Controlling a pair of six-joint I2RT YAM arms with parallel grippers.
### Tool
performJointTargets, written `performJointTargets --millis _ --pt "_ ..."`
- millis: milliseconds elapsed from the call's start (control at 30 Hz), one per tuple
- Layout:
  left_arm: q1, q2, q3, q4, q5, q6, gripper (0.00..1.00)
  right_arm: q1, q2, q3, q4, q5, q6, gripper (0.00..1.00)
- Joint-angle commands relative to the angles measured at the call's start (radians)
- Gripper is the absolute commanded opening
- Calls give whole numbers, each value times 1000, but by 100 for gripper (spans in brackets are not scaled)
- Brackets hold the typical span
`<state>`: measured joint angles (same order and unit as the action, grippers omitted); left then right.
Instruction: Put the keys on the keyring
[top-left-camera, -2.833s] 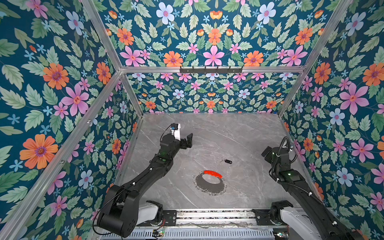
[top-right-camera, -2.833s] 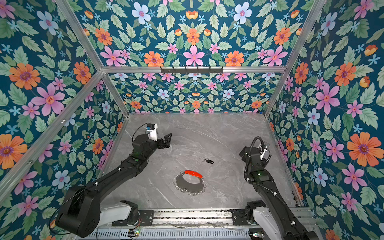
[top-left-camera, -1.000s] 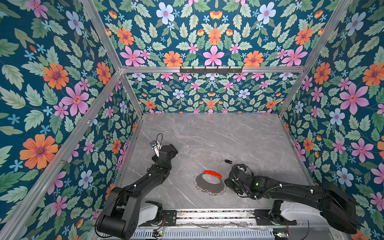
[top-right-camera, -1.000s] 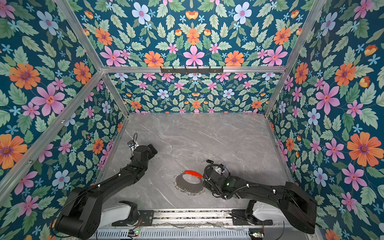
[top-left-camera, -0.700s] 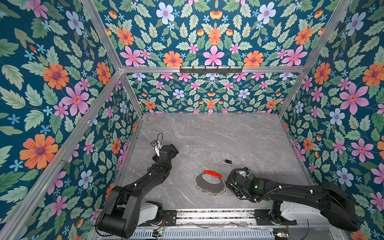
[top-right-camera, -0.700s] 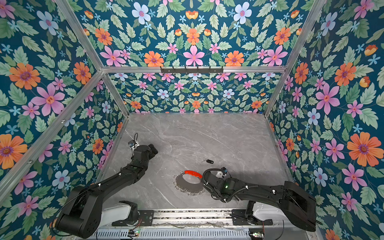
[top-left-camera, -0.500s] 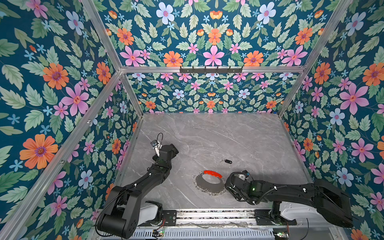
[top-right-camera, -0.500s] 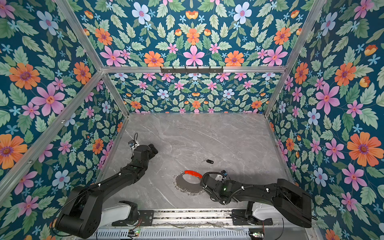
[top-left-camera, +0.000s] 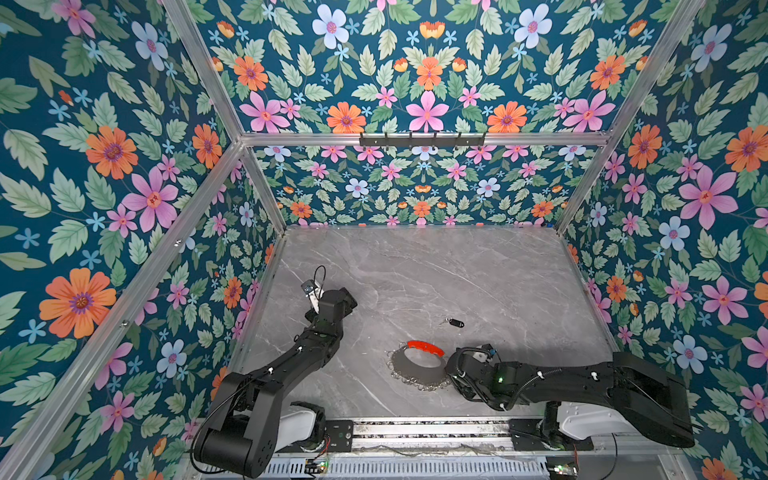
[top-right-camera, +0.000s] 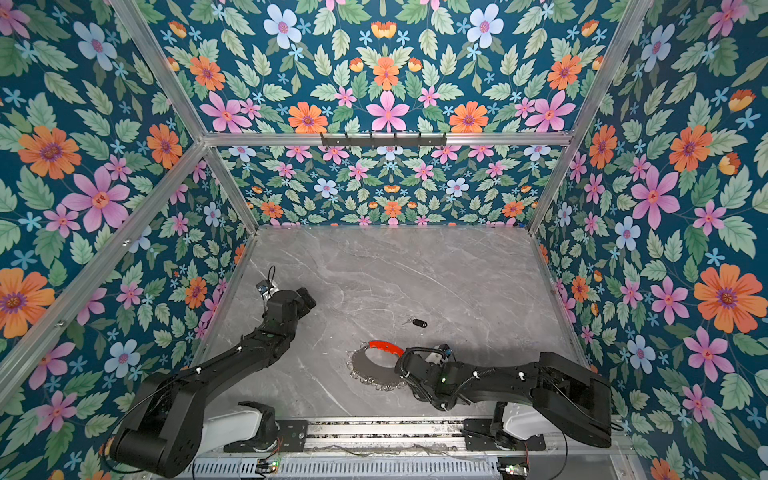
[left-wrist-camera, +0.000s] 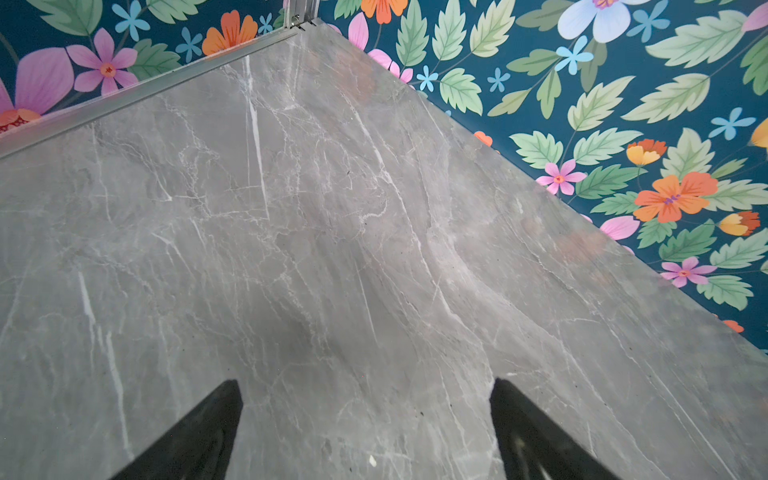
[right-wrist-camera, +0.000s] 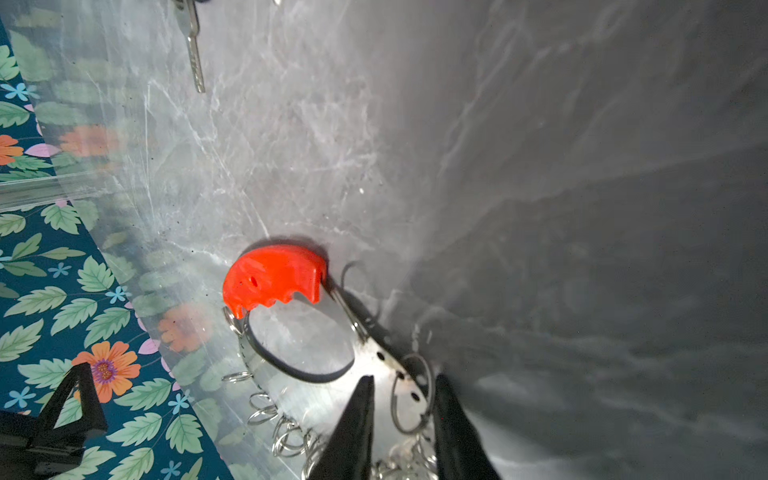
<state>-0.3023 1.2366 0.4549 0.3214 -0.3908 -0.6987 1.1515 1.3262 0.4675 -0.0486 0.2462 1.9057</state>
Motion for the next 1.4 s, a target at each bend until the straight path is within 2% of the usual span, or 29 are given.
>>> performJointTargets --millis 0,200,300,433,533,733,800,967,1100,1200,1367 --pt "2 -6 2 12 -6 16 96 1 3 3 -48 16 87 13" --pt "0 -3 4 11 -6 14 96 1 3 37 -105 36 62 3" --pt "1 0 5 10 -3 15 96 1 5 77 -161 74 -20 0" --pt "2 -1 8 11 -16 24 96 -3 35 222 -331 169 -264 0" --pt "1 -3 13 12 -13 31 95 -46 58 317 -381 178 -489 0" --pt "1 -2 7 57 69 107 93 -201 91 439 -309 -3 -878 0" --pt "0 -19 4 60 112 167 85 -258 103 488 -303 -82 -985 0" --pt "1 -132 -11 -58 210 116 86 -394 168 529 -225 -275 -1051 0" --pt "-3 -250 -108 -54 323 43 86 -430 305 599 -180 -333 -1067 0" --pt "-32 -338 -163 -77 291 31 85 -431 423 697 -218 -375 -1087 0" --pt "-51 -453 -159 -236 219 74 87 -431 492 738 -210 -385 -1064 0"
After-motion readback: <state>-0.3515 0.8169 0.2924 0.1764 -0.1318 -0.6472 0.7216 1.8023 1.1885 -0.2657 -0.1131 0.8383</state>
